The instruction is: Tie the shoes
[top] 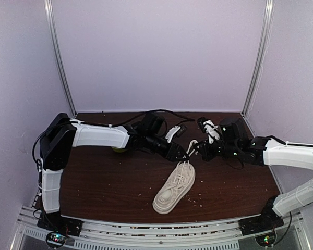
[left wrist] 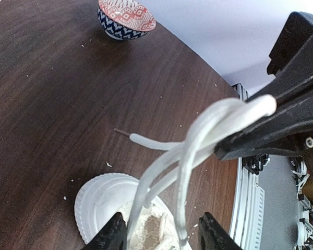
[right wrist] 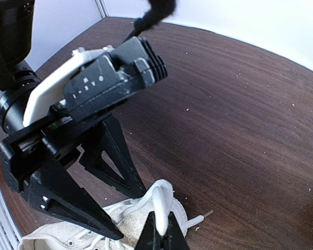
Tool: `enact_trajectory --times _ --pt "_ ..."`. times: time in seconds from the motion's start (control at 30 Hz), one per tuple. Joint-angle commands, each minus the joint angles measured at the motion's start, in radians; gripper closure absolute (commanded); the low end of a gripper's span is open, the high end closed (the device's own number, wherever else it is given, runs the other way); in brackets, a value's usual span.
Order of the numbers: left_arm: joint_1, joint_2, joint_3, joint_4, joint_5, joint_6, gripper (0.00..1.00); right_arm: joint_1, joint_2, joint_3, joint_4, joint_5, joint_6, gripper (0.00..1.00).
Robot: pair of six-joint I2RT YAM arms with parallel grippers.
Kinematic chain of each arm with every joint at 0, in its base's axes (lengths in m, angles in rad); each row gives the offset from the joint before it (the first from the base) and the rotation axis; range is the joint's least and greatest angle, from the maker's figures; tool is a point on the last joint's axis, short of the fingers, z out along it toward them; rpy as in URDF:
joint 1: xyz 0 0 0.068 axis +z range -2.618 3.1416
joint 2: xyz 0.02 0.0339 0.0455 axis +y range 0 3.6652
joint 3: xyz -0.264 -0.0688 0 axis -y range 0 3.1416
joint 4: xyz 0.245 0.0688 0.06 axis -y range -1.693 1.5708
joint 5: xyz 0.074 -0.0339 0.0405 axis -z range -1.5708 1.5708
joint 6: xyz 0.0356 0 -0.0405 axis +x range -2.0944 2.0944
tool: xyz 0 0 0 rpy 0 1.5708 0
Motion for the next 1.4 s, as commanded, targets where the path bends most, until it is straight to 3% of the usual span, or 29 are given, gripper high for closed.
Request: enact_trajectory --times 0.0,0.1,0.27,0.37,0.53,0.7,0.9,1.07,1.23,1.37 --pt "0.006 0.024 0.040 -0.010 0.014 0.032 0.50 -0.007 -0.026 -0.008 0.024 -0.017 0.010 1.00" --pt "0.006 0.026 0.040 -0.007 0.030 0.033 0.53 -0.007 -0.024 -0.008 0.028 -0.020 0.012 1.00" --pt "0.006 0.026 0.038 0.026 0.076 0.017 0.87 -0.009 -0.021 -0.009 0.031 -0.019 0.013 1.00" --pt "0.006 0.023 0.032 0.041 0.083 0.002 1.00 -0.010 -0.025 -0.010 0.026 -0.016 0.013 1.00" --pt "0.007 -0.004 -0.006 0.033 -0.005 0.007 1.00 -0.016 -0.042 -0.014 0.013 -0.015 0.010 1.00" --pt "0.009 -0.027 -0.035 -0.004 -0.108 0.050 0.74 -0.020 -0.063 -0.017 -0.002 -0.022 0.003 1.00" --pt "0.009 -0.026 -0.058 0.026 -0.057 0.055 0.44 -0.025 -0.083 -0.024 -0.001 -0.045 0.005 1.00" --pt "0.009 -0.037 -0.069 0.027 -0.069 0.055 0.43 -0.029 -0.082 -0.030 0.005 -0.050 0.010 1.00" --pt "0.009 -0.079 -0.087 0.031 -0.046 0.066 0.59 -0.031 -0.081 -0.036 0.009 -0.051 0.013 1.00" --pt "0.012 -0.112 -0.110 0.032 -0.062 0.074 0.55 -0.033 -0.084 -0.038 0.007 -0.054 0.012 1.00"
